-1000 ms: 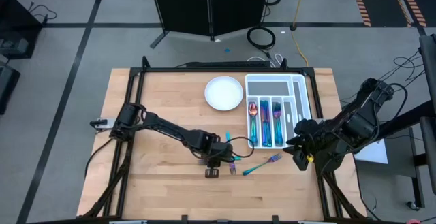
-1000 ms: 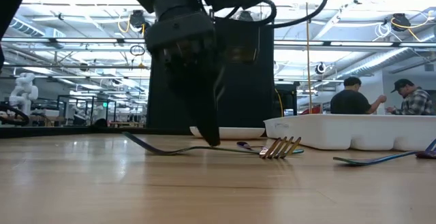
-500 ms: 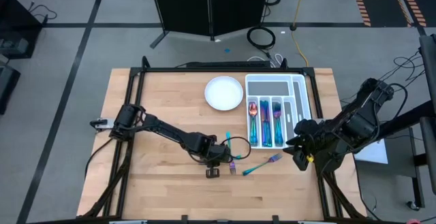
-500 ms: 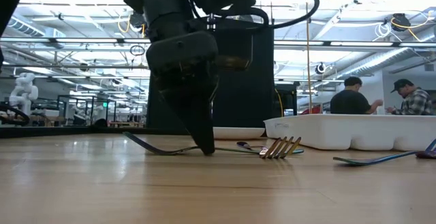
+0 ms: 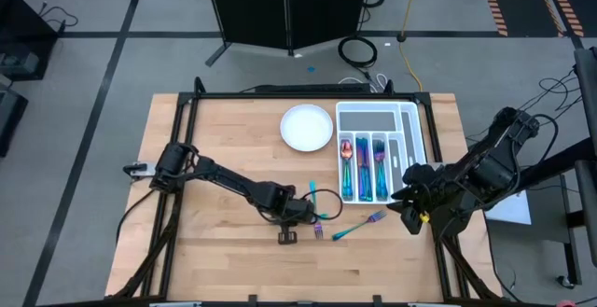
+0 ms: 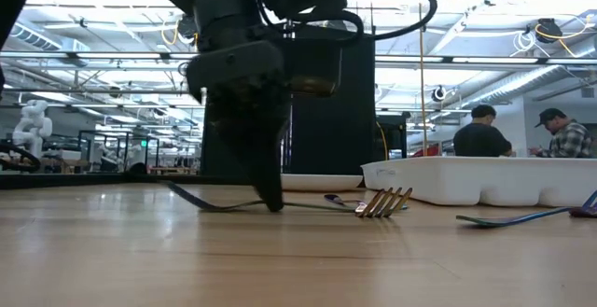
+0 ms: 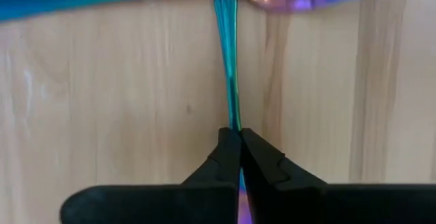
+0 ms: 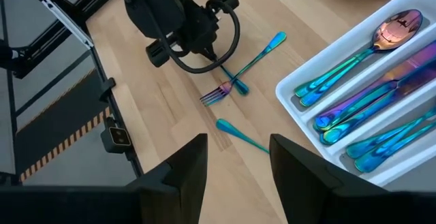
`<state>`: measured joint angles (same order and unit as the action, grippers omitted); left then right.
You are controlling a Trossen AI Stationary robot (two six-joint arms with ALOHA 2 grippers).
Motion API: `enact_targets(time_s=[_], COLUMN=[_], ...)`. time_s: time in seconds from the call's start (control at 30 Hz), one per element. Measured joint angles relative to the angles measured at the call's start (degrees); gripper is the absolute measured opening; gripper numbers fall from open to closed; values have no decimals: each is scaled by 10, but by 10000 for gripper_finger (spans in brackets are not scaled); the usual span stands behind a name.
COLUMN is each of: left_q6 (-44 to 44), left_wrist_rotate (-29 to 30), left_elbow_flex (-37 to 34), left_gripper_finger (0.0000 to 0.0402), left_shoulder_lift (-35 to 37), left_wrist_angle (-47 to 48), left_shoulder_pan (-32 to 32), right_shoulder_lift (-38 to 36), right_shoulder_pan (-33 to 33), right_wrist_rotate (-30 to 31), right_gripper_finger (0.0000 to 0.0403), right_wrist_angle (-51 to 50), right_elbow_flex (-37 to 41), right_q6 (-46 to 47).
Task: Sort silverware
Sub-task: Put the purple fork into the white silverware tray
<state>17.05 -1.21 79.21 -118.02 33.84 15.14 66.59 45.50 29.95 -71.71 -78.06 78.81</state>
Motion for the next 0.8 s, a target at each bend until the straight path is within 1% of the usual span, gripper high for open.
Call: enact_targets(time_s=[0.1, 0.3, 0.4, 0.5, 0.57, 0.67, 0.73, 0.8], left_q6=[-21, -98, -124, -137, -149, -177, -223, -296], left_wrist_rotate=[-8, -13, -11, 8, 20, 61, 96, 139], left_elbow_flex=[1, 1, -1, -7, -5, -4, -6, -4], left_gripper_finger=[3, 1, 1, 0, 0, 0, 0, 0], left_shoulder_lift=[1, 1, 11, 35, 63, 100, 115, 141], left_wrist_angle=[50, 202, 230, 249, 268, 342, 354, 343], left_shoulder_pan=[0, -1, -1, 1, 1, -4, -11, -18], right_shoulder_lift=[0, 0, 0, 0, 0, 0, 0, 0], right_shoulder_pan=[0, 0, 0, 0, 0, 0, 0, 0], right_wrist_rotate=[0, 0, -1, -3, -3, -3, -3, -2], right_gripper_finger=[151, 151, 151, 151, 151, 151, 151, 151], right_wrist_angle=[0, 3, 5, 7, 9, 9, 9, 8], right_elbow_flex=[0, 0, 0, 0, 0, 0, 0, 0], right_q6=[0, 0, 0, 0, 0, -1, -3, -4])
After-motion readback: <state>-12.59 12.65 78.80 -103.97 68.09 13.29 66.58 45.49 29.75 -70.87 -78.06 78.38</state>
